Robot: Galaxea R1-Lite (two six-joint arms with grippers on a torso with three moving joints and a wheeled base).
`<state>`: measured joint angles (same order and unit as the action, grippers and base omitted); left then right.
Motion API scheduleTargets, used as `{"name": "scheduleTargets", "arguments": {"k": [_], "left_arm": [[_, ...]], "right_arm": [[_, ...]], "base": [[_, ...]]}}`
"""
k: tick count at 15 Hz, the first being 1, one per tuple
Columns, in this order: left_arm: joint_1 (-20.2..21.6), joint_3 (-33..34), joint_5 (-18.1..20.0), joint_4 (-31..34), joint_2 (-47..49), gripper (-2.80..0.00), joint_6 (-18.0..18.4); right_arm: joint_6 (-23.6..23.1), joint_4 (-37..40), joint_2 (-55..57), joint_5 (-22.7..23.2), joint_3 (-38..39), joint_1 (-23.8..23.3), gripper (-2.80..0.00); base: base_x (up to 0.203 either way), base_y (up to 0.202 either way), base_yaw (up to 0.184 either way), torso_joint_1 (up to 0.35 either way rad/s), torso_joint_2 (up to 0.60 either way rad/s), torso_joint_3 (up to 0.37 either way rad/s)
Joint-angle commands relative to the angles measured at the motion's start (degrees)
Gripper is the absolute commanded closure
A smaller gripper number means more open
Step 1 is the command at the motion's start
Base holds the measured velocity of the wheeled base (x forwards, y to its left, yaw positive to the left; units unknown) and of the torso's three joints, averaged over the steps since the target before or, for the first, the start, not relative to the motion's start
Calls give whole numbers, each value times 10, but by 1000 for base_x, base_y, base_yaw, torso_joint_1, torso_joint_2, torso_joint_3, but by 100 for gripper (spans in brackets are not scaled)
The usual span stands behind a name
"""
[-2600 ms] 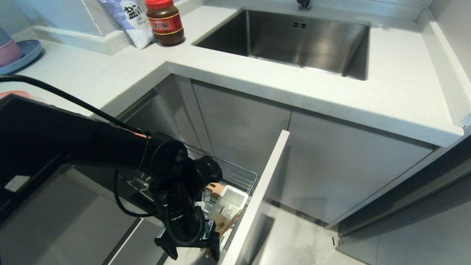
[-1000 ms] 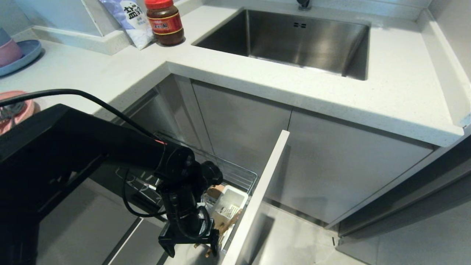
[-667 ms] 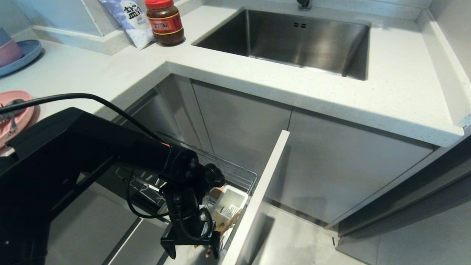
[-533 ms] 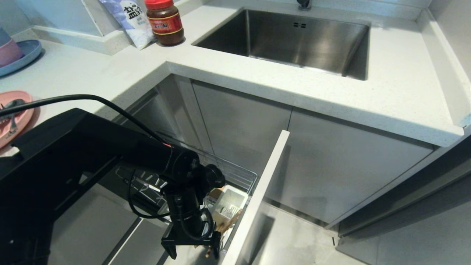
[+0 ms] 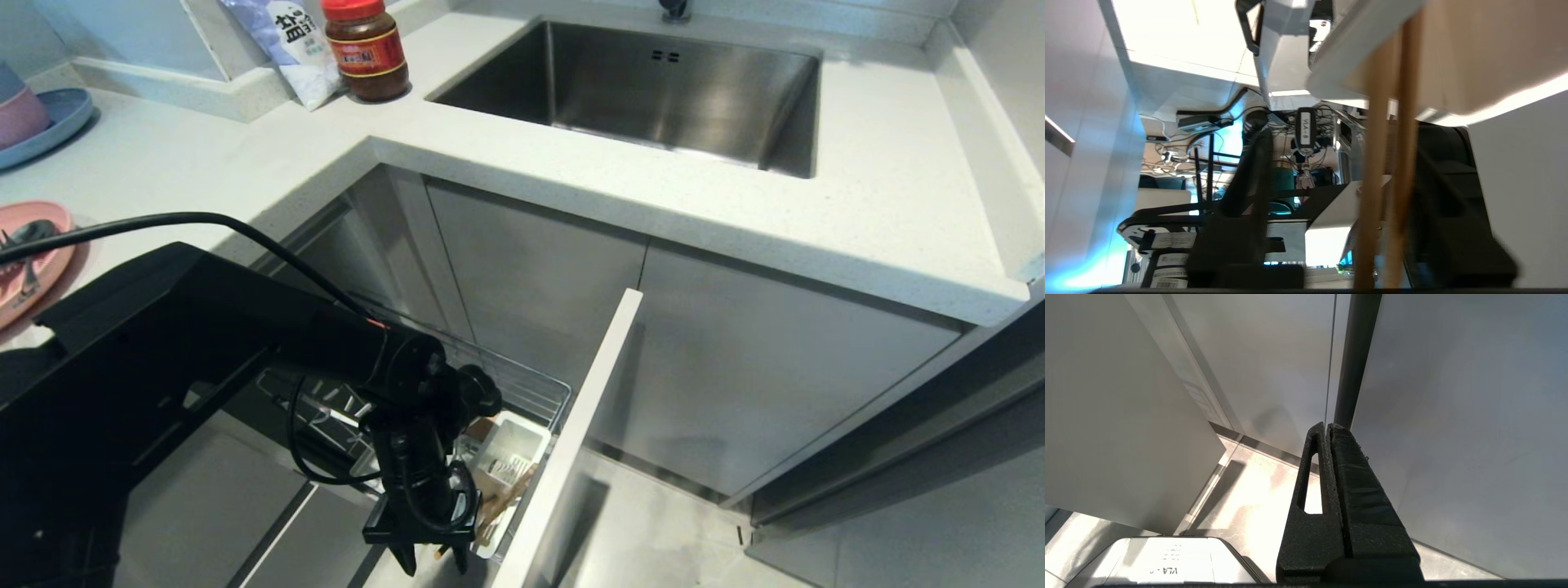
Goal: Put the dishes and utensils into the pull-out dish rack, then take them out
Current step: Take the chopsticks out of the cupboard
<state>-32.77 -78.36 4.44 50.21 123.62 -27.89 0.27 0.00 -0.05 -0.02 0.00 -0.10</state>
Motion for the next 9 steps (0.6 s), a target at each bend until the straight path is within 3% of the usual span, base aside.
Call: {"name": "scheduleTargets", "arguments": {"k": [1, 9], "left_arm": [[-4, -2, 7, 3, -1, 0, -3], [-15, -2, 14, 16, -1, 0, -5]], "right_arm": [[0, 0, -2, 0, 1, 0, 0], [0, 0, -2, 0, 1, 0, 0]], "base": [[0, 0, 0, 0, 0, 0], [0, 0, 0, 0, 0, 0]]}}
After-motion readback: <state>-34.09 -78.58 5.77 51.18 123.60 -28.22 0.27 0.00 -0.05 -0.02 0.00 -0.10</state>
